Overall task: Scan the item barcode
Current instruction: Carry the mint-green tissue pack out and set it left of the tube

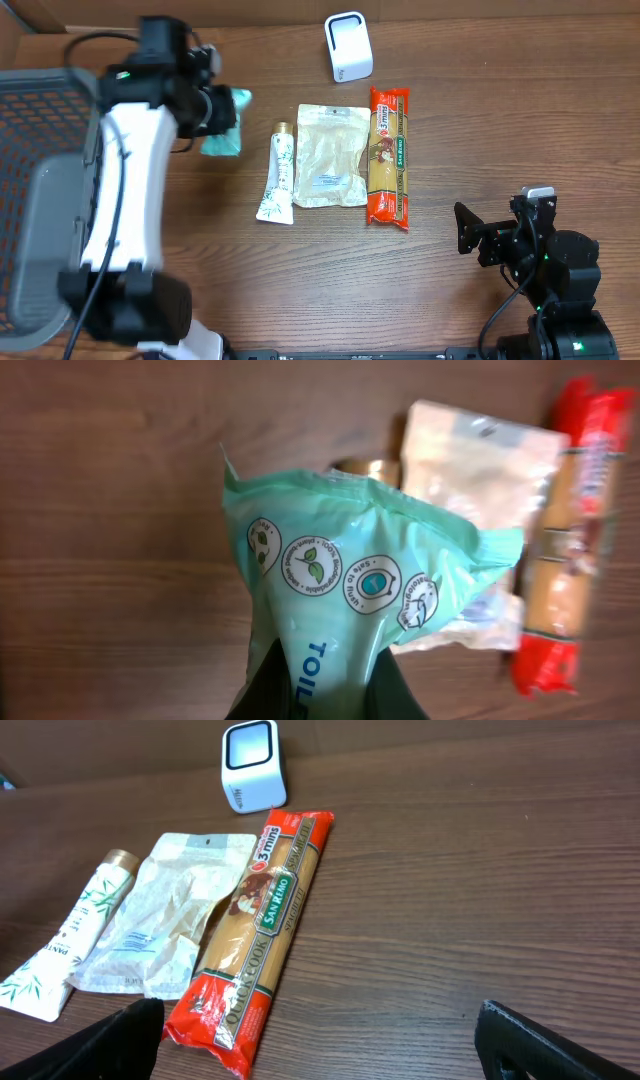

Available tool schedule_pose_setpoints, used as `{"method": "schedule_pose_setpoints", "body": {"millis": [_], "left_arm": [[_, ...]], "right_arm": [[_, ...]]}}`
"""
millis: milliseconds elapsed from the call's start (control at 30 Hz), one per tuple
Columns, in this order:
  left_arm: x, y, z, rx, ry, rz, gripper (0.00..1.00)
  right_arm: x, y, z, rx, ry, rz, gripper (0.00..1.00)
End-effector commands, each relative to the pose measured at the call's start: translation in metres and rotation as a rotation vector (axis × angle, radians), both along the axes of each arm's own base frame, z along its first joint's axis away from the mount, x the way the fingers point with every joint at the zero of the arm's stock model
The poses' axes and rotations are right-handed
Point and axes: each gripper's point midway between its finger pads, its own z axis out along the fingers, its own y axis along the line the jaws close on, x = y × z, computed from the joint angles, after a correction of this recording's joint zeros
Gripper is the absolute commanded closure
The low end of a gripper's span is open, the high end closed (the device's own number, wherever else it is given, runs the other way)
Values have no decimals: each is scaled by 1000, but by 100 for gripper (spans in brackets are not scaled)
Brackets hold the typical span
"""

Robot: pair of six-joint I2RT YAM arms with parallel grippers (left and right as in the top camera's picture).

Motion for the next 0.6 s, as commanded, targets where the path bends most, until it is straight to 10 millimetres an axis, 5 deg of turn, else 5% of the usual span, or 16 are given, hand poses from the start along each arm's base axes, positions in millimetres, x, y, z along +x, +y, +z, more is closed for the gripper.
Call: {"method": "schedule_pose_setpoints", "body": {"millis": [0, 300, 333, 433, 567], "left_arm": [[0, 4, -51, 34, 110, 94, 96], [-4, -10, -167, -31, 224, 128, 95], [-5, -12, -174, -46, 230, 124, 88], [-6, -22, -184, -100, 247, 111, 42], [2, -31, -175, -151, 222, 95, 17]], "right_arm": [[0, 1, -1, -1, -1, 3, 0], [0, 1, -1, -1, -1, 3, 0], [0, 1, -1, -1, -1, 3, 0], [0, 1, -1, -1, -1, 3, 0], [0, 1, -1, -1, -1, 3, 0]]}}
